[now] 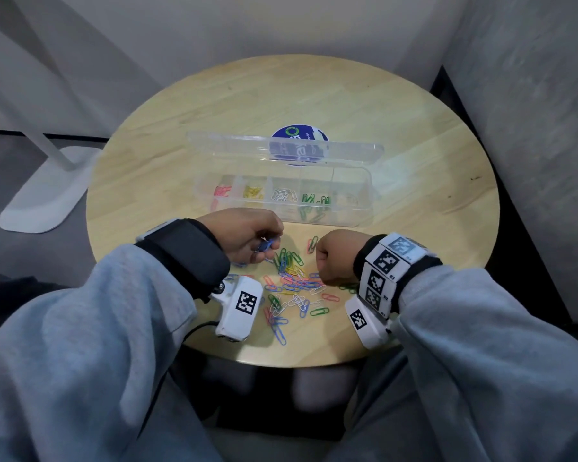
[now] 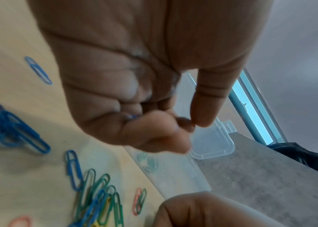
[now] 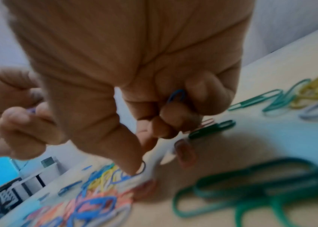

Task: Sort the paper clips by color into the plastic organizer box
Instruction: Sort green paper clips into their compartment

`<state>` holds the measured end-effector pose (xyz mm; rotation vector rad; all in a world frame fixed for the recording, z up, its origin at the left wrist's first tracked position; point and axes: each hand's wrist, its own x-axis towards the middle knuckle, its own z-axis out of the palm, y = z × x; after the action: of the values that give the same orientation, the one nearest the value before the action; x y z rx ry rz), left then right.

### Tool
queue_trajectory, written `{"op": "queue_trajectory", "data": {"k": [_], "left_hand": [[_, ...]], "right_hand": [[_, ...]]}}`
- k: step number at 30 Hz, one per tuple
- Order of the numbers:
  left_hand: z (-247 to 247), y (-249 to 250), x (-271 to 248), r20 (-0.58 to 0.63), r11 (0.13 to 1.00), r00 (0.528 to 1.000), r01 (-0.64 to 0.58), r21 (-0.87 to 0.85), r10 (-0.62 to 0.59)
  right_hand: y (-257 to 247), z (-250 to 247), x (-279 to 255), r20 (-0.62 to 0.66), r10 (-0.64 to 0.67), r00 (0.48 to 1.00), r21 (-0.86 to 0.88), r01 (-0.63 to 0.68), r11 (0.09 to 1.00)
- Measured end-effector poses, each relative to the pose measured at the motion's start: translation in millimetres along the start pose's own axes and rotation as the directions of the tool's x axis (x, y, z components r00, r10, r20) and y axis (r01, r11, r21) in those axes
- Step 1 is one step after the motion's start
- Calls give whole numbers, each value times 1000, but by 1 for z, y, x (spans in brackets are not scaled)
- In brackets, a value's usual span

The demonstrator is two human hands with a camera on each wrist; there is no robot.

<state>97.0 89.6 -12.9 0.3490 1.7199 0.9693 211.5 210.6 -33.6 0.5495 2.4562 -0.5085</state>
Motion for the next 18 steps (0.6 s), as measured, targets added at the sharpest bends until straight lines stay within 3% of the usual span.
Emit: {"op": "queue_trajectory", "data": {"k": [3,5,9,13,18], "left_hand": [[-5,-2,1,-41,990,999,14,138,-9],[-9,-4,1,-57,947,998,0,323,19],[-8,-9,-5,-41,665,995,-31,746,93],[0,-13,-2,-32,529,993,-35,848,116],[-25,-11,2,-200,447,962,98,889,186]], "right_hand": [[6,-5,-4,-24,13,1000,166,-9,986],[12,-8,-4,-41,34,999,300,-20,954],[21,-11,-3,-70,30,997,561,15,828],[21,-7,2,-46,-6,999,849,42,527],[22,-9,1,32,-13,999,936,-25,350]]}}
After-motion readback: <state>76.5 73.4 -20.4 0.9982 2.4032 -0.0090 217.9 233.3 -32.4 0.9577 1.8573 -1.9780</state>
